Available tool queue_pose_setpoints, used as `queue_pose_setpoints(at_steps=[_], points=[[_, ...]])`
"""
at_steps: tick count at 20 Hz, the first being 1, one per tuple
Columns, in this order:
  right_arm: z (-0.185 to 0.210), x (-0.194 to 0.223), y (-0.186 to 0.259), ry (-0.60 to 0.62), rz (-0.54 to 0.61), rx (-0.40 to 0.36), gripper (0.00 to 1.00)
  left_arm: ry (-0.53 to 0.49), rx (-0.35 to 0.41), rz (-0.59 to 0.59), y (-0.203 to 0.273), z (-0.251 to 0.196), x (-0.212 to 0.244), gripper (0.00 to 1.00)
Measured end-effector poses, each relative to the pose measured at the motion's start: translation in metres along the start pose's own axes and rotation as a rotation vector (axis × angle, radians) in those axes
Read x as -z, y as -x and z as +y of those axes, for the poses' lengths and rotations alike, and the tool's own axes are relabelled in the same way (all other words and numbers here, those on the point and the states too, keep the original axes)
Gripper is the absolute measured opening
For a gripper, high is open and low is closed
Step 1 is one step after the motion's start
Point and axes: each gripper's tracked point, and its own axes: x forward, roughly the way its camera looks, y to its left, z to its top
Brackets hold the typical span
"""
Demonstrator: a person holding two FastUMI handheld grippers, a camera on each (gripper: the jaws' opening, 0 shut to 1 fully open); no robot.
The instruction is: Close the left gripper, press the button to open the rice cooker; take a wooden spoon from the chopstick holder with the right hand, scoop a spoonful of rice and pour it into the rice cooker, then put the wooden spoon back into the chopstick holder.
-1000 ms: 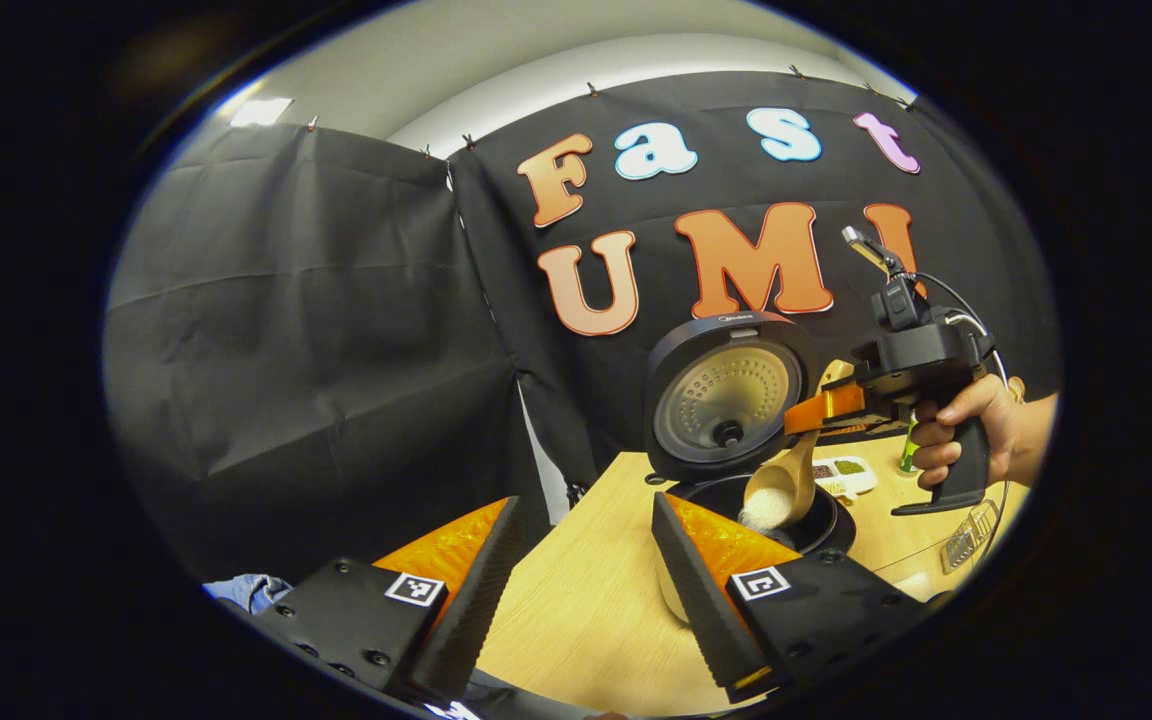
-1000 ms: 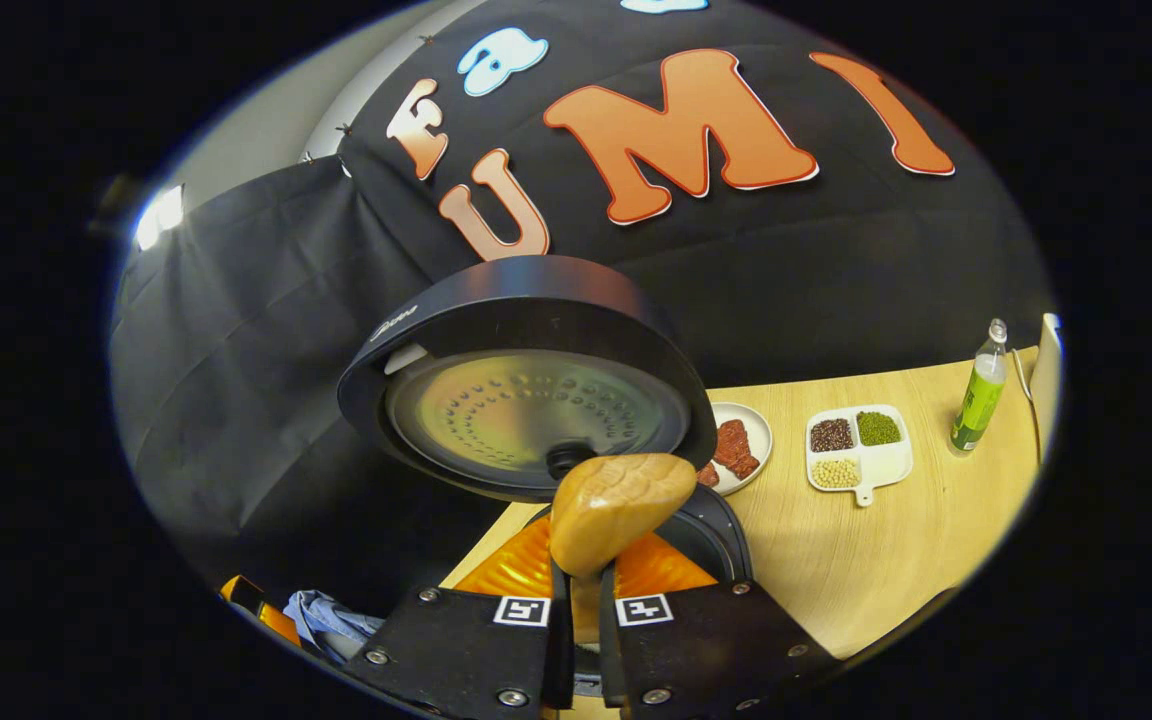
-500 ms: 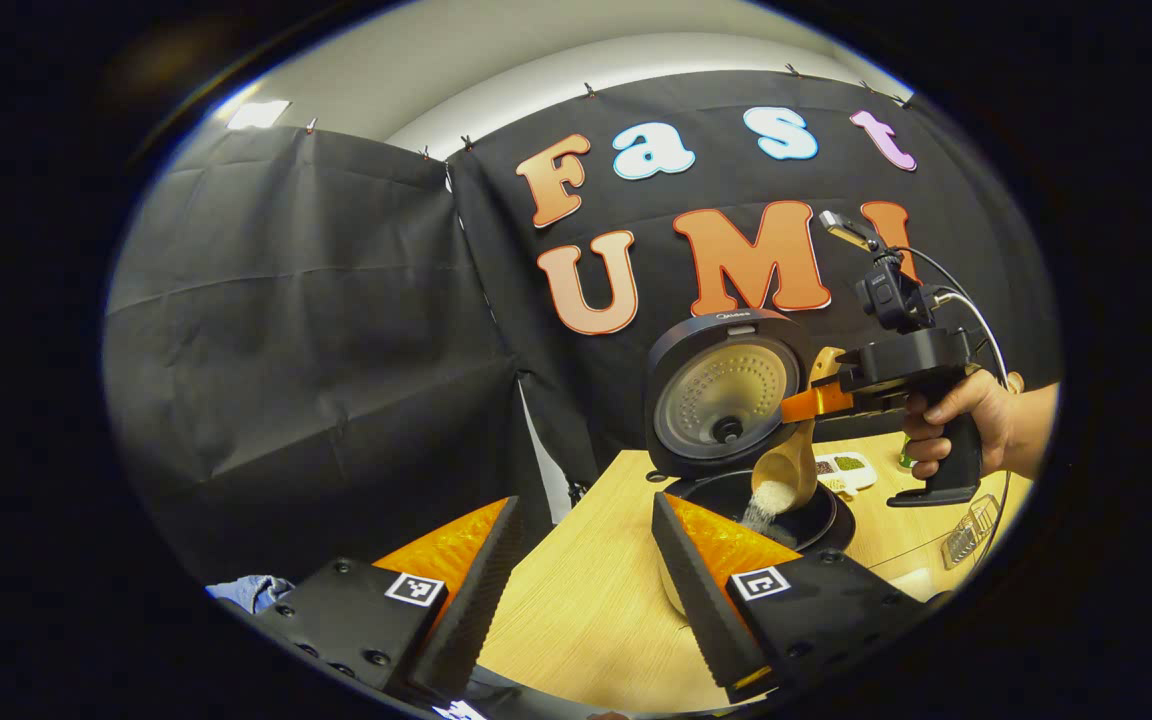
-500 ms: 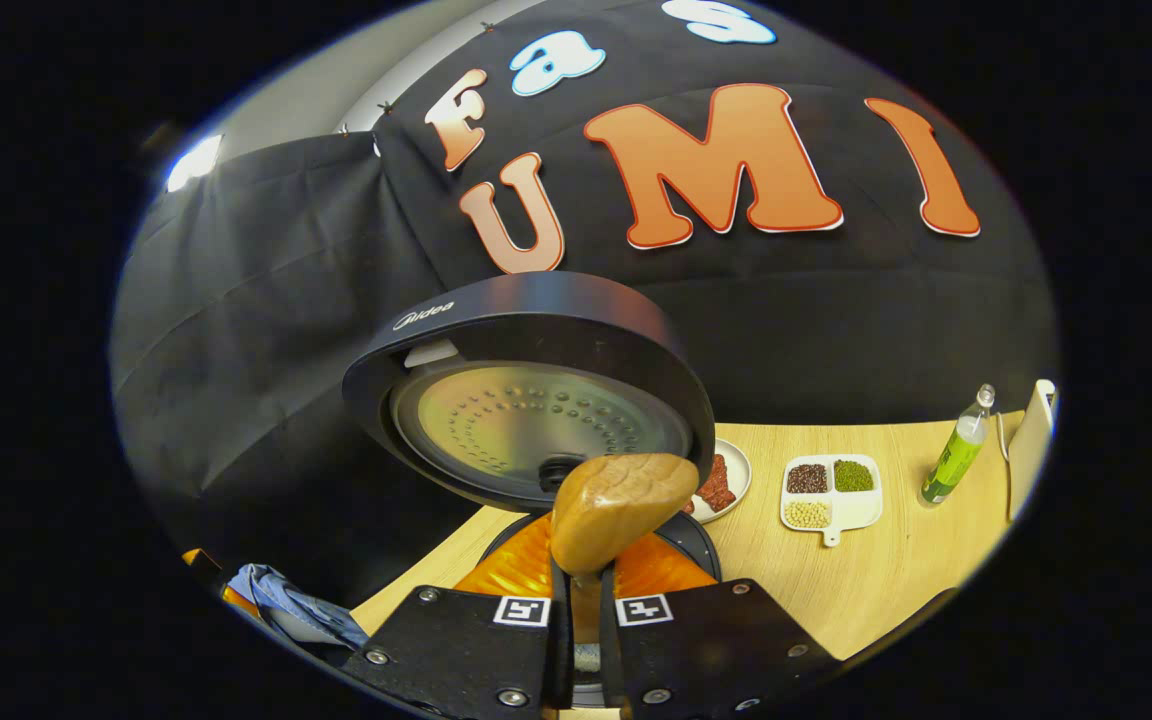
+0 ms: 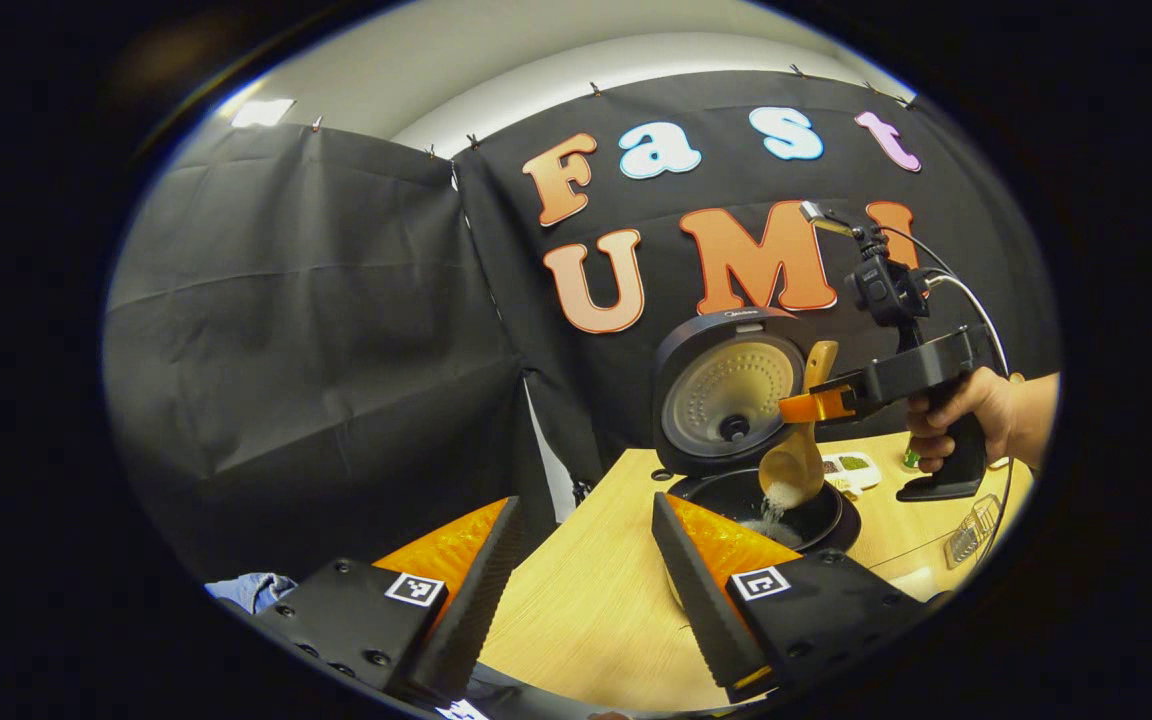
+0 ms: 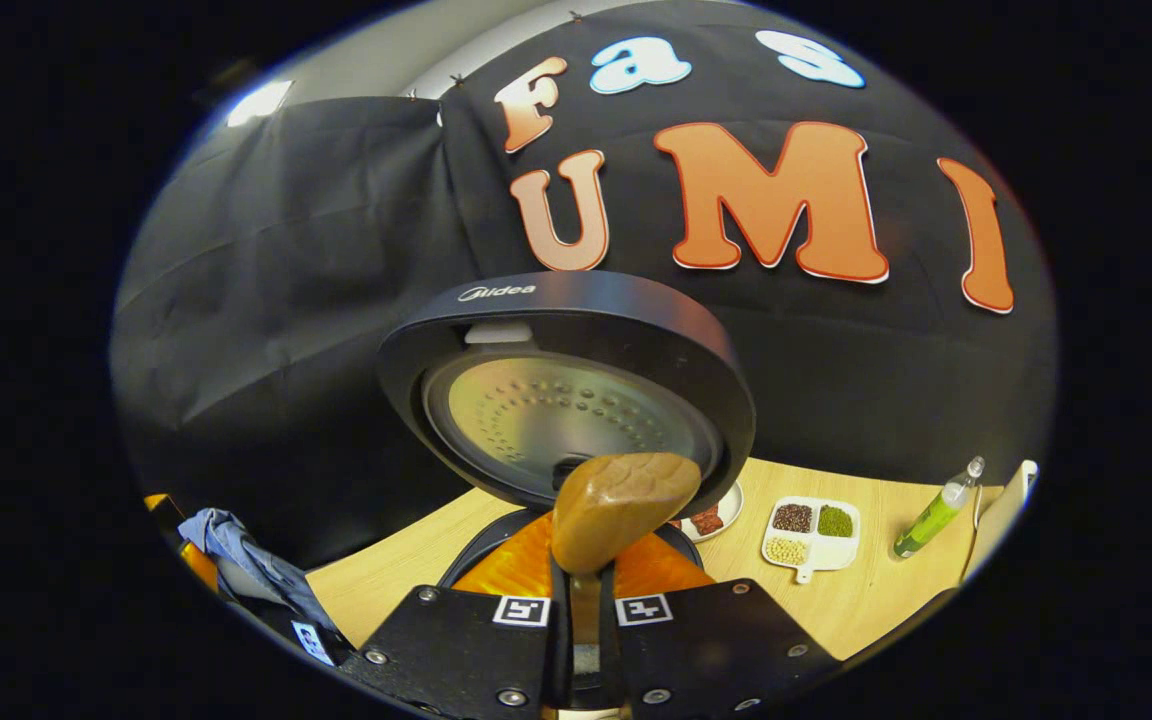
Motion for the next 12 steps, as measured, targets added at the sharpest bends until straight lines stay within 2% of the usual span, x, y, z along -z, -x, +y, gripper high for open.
queue_pose_setpoints(at_steps=[4, 5, 6, 8, 9, 10, 12], points=[[0.004, 0.001, 0.001, 0.064, -0.006, -0.002, 0.1, -0.008, 0.0, -0.005, 0.0, 0.0, -0.002, 0.81], [0.005, 0.001, 0.001, 0.085, -0.009, -0.002, 0.1, -0.009, -0.003, -0.007, 0.001, 0.001, -0.002, 0.96], [0.006, 0.001, 0.002, 0.106, -0.012, -0.003, 0.1, -0.007, -0.006, -0.008, 0.001, 0.001, -0.003, 0.96], [0.008, 0.002, 0.002, 0.149, -0.016, -0.005, 0.1, -0.004, -0.008, -0.007, 0.001, 0.003, -0.002, 0.81], [0.01, 0.003, 0.002, 0.171, -0.016, -0.008, 0.1, -0.005, -0.01, -0.004, 0.001, 0.003, -0.002, 0.81], [0.012, 0.005, 0.001, 0.194, -0.017, -0.01, 0.1, -0.005, -0.008, -0.004, 0.002, 0.003, -0.001, 0.89], [0.017, 0.006, 0.0, 0.249, -0.019, -0.011, 0.1, -0.008, -0.007, -0.007, 0.002, 0.002, -0.002, 0.89]])
